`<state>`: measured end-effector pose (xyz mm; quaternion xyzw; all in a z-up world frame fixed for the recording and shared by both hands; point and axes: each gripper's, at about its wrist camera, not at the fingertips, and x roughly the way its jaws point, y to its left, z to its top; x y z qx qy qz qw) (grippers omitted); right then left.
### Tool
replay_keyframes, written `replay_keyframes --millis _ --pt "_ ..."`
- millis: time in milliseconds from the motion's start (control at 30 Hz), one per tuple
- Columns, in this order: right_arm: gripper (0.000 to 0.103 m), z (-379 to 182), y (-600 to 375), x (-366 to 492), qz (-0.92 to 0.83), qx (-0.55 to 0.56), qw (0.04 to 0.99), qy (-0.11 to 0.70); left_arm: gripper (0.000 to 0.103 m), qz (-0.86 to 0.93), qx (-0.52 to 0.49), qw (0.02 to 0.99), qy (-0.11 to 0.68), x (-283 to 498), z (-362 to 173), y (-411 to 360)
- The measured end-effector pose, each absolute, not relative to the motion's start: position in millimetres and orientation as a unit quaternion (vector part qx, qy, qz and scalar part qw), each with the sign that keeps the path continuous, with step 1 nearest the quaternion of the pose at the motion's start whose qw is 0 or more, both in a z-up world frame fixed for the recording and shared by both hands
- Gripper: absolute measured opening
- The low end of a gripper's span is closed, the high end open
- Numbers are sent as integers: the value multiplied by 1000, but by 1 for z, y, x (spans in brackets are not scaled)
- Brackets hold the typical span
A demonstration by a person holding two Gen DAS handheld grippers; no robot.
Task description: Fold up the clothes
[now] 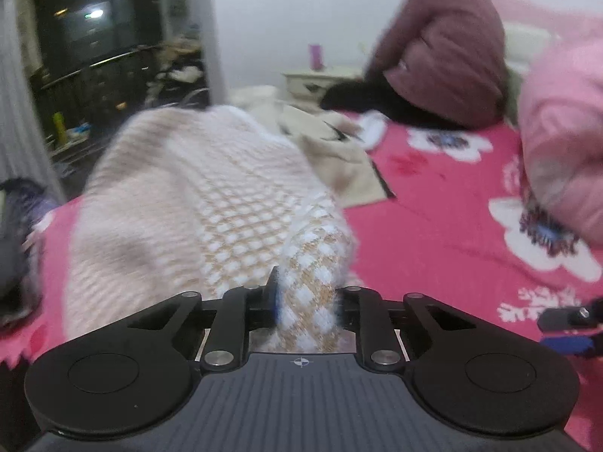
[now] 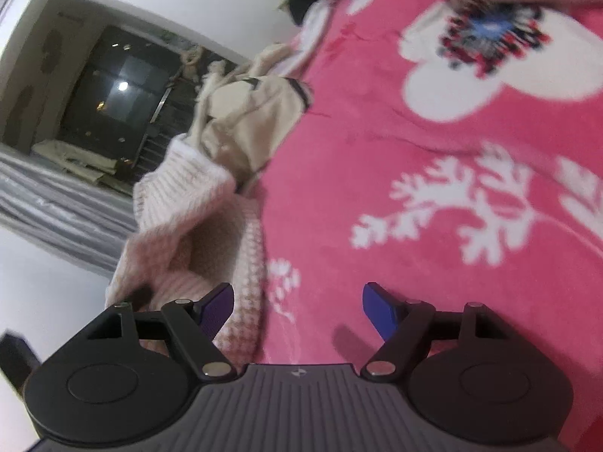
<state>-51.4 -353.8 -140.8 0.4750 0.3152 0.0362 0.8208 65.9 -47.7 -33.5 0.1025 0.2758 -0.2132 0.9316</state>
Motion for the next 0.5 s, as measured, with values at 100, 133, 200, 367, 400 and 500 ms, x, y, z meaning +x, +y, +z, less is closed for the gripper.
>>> replay_keyframes --millis 100,133,200,367,400,500 --pt "78 -132 -343 -47 55 463 829 310 16 -177 85 937 289 42 -23 -8" --pt "78 -131 -339 -46 60 459 830 311 16 -162 82 938 294 34 -21 7" --pt "78 -129 -330 -45 68 451 833 314 15 -131 73 939 309 18 -18 32" --pt "78 -124 -310 -50 84 430 839 324 15 -64 57 928 362 -16 -40 77" --pt "78 -123 -306 -51 88 425 840 327 15 -51 58 926 371 -21 -47 83" --pt "78 -117 -295 -51 102 417 842 327 17 -41 50 917 393 -31 -71 98"
